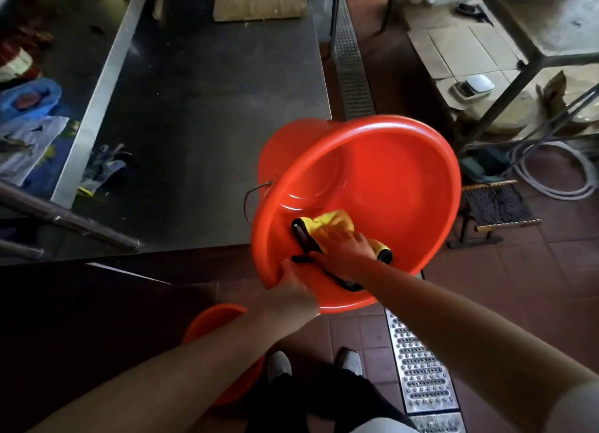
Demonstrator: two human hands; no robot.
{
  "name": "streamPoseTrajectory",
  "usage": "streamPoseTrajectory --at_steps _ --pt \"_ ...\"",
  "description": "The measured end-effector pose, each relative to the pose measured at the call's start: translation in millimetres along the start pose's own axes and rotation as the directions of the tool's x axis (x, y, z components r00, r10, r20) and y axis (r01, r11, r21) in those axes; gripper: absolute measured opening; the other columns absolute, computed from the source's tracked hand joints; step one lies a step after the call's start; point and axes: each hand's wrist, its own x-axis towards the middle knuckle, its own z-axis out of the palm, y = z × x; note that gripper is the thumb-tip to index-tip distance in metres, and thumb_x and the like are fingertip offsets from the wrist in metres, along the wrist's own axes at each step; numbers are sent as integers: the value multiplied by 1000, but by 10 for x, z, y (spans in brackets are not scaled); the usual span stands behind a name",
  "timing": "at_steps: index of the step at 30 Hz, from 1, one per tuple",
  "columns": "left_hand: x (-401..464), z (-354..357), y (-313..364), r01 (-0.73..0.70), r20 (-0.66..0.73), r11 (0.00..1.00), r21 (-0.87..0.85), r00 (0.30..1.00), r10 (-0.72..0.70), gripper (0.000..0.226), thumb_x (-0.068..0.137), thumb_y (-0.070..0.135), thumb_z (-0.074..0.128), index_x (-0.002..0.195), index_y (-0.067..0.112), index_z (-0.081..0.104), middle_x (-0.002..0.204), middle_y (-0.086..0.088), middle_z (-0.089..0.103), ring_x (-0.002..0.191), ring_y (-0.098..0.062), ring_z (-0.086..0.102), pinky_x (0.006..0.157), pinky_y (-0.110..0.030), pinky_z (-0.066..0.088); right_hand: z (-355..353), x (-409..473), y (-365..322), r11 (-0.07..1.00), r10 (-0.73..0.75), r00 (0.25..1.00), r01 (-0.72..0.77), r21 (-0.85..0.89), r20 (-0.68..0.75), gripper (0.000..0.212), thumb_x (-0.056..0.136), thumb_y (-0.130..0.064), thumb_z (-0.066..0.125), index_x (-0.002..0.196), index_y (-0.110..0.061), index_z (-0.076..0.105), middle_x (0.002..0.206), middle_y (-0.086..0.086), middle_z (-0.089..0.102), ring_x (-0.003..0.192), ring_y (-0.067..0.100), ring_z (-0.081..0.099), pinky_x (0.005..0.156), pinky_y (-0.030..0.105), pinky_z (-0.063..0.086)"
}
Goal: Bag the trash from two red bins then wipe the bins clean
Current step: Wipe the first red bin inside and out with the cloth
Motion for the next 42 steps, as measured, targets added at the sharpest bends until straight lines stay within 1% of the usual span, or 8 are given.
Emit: streamPoseTrajectory --at_steps 7,12,18,23,26,30,38,42 --pt "120 124 61 92 -16 978 -189 995 -97 46 51 39 85 74 -1 77 76 -28 69 72 -44 68 66 -51 58 -62 388 -46 979 203 978 -203 16 -54 65 101 -53 37 157 -24 24 163 15 21 153 32 9 122 53 4" --pt "30 210 31 100 -49 970 -223 992 -113 56 58 48 81 85 0 78 85 -26 72 80 -42 70 72 -49 58 -22 421 -116 998 -68 998 68 -1 -4 73 91 -74 35 154 -40 18 164 2 20 151 30 16 119 54 17" --pt "32 136 61 112 -38 987 -112 992 -117 40 69 26 72 96 -4 74 93 -28 71 86 -42 70 74 -49 58 -117 795 107 974 197 978 -203 -104 -66 51 104 -35 38 152 -18 36 160 13 27 150 37 14 122 50 7" --pt "25 157 63 86 -39 991 -101 995 -91 40 68 27 72 97 1 76 93 -25 72 86 -40 71 74 -47 58 -2 703 -160 993 10 1000 -12 115 21 64 95 -67 35 150 -35 33 156 6 38 140 31 38 114 46 32" --pt "46 210 15 114 -66 979 -166 990 -126 42 67 30 75 94 -2 76 92 -26 72 85 -39 71 76 -47 58 -211 749 178 984 136 988 -126 128 -73 70 85 -81 23 142 -45 41 141 2 49 122 33 53 98 39 43" --pt "136 285 71 116 -24 976 -184 992 -123 48 64 30 76 93 -8 74 91 -32 70 84 -45 69 74 -50 57 -38 697 -9 978 206 977 -206 2 -45 47 103 -46 35 143 -25 47 150 11 42 136 36 37 110 43 30" --pt "148 94 5 54 -11 963 -265 998 -59 38 53 40 78 71 8 78 70 -20 71 70 -40 69 69 -51 58 11 -180 -72 995 99 994 -98 19 -50 53 102 -54 34 151 -34 30 160 -2 30 150 25 20 113 48 22" --pt "164 -27 3 17 -3 970 -242 1000 -19 37 87 21 51 109 -3 69 102 -32 67 98 -50 63 91 -62 47 -10 -644 -124 991 129 990 -126 46 -61 56 98 -62 30 147 -36 31 159 -2 32 151 24 20 112 48 24"
